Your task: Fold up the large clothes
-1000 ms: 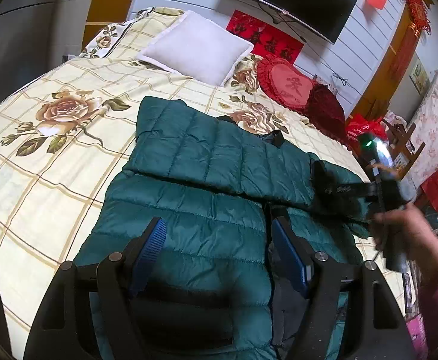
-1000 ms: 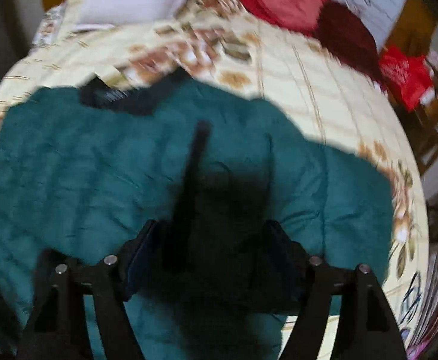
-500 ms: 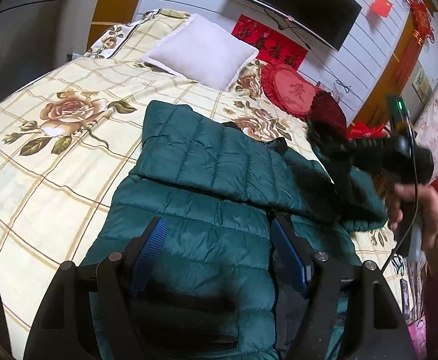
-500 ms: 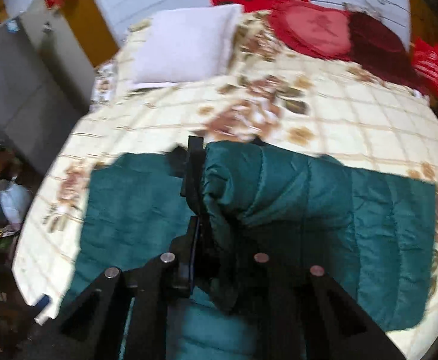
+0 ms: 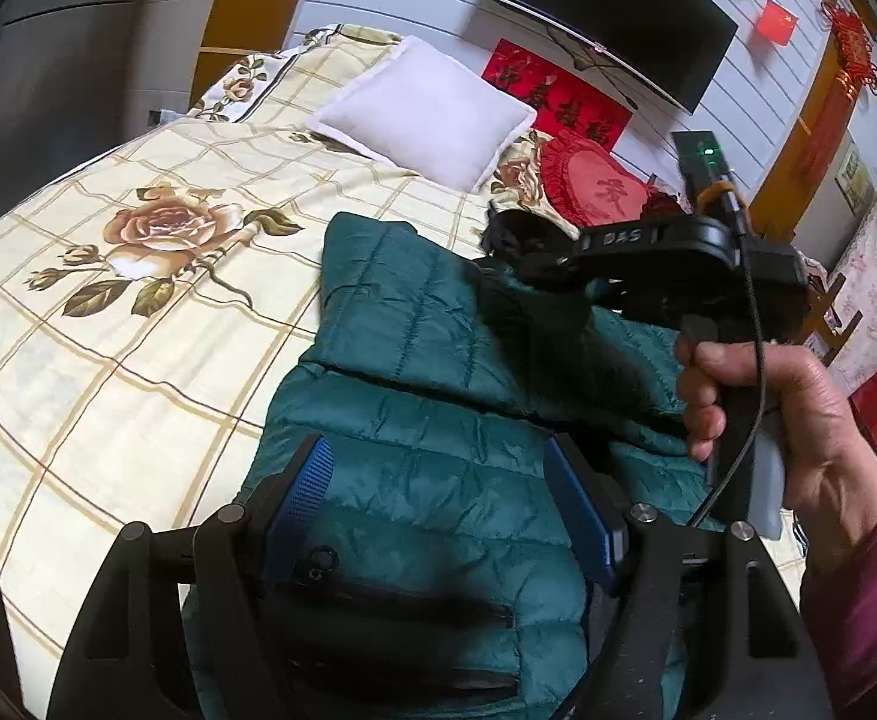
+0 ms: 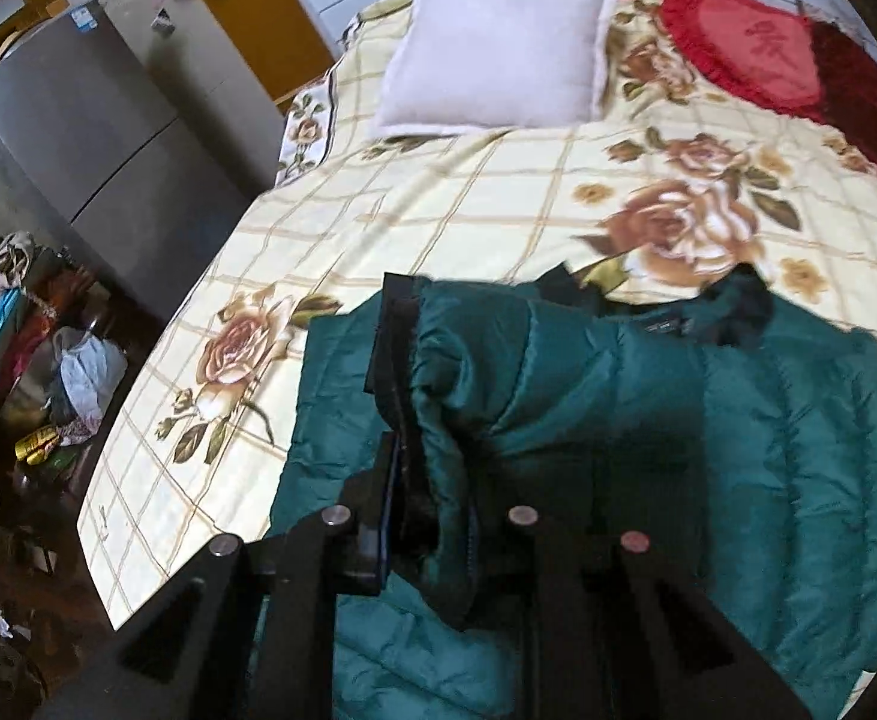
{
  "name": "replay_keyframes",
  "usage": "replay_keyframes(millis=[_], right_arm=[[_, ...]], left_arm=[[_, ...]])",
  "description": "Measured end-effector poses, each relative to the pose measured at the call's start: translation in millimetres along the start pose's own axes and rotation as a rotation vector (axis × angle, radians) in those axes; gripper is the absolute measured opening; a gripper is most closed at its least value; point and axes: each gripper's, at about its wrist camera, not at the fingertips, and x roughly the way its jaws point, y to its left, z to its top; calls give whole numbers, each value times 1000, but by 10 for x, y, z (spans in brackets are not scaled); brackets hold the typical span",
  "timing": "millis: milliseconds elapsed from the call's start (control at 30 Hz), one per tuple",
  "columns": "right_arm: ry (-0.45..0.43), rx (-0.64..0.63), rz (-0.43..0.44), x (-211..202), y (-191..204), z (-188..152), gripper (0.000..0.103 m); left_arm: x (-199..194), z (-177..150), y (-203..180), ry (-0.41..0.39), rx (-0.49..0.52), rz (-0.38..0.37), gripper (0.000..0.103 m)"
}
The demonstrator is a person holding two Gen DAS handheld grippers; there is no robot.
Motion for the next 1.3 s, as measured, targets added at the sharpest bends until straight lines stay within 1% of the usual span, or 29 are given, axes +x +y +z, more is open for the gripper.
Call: replay_keyframes(millis=[267, 300, 333, 367, 400, 433, 467, 500, 600, 633, 700, 767, 800, 867, 933, 1000, 1100, 1167, 1233, 1300], right_arm=[[49, 12, -15, 290, -20, -105, 18], [64, 17, -18, 352, -29, -118, 20], [74, 21, -19, 388, -34, -123, 26], [78, 28, -14, 410, -40, -126, 29], [75, 32, 2, 410, -44, -127, 43], [64, 37, 44, 380, -44, -130, 65], [52, 40, 80, 304, -41, -136, 74], [43, 31, 82, 220, -37, -146, 78], [36, -35, 38, -89, -49, -179, 78], [20, -63, 11, -256, -83, -202, 78], [-15, -105, -62, -554, -198, -257, 78], [-51, -125, -178, -844, -396, -310, 78], [-70, -125, -233, -971, -523, -339, 78], [-98, -85, -344, -1204, -844, -408, 78], [-105, -33, -400, -1317, -1113, -468, 78], [-106, 33, -459, -1374, -1409, -531, 76], [-114, 97, -472, -1323, -1673, -596, 66], [-115, 111, -460, -1202, -1724, -626, 65], [-107, 92, -465, -1039, -1710, -636, 65], [-80, 53, -472, -822, -1646, -671, 65]], left_arm=[[96, -25, 39, 21, -6, 3, 55], [101, -26, 36, 21, -5, 6, 55], [99, -27, 33, 22, -4, 7, 55], [99, -23, 29, 23, -3, 8, 55], [94, -22, 29, 22, -4, 9, 55], [89, -15, 27, 20, -4, 11, 55], [79, -8, 21, 17, -3, 12, 55], [72, 0, 15, 15, -1, 14, 55], [57, 47, -22, 9, 11, 15, 55], [53, 71, -42, 3, 15, 16, 55], [52, 130, -103, -12, 27, 9, 55], [91, 197, -191, -13, 47, 3, 55], [130, 236, -253, -9, 56, -2, 55], [216, 301, -378, -4, 77, -21, 55], [330, 372, -503, 5, 97, -35, 55], [484, 443, -614, 20, 112, -43, 55], [775, 535, -741, 50, 126, -23, 55], [945, 570, -770, 64, 126, -4, 55], [1148, 593, -776, 83, 140, 43, 55], [1326, 593, -743, 110, 152, 99, 55]])
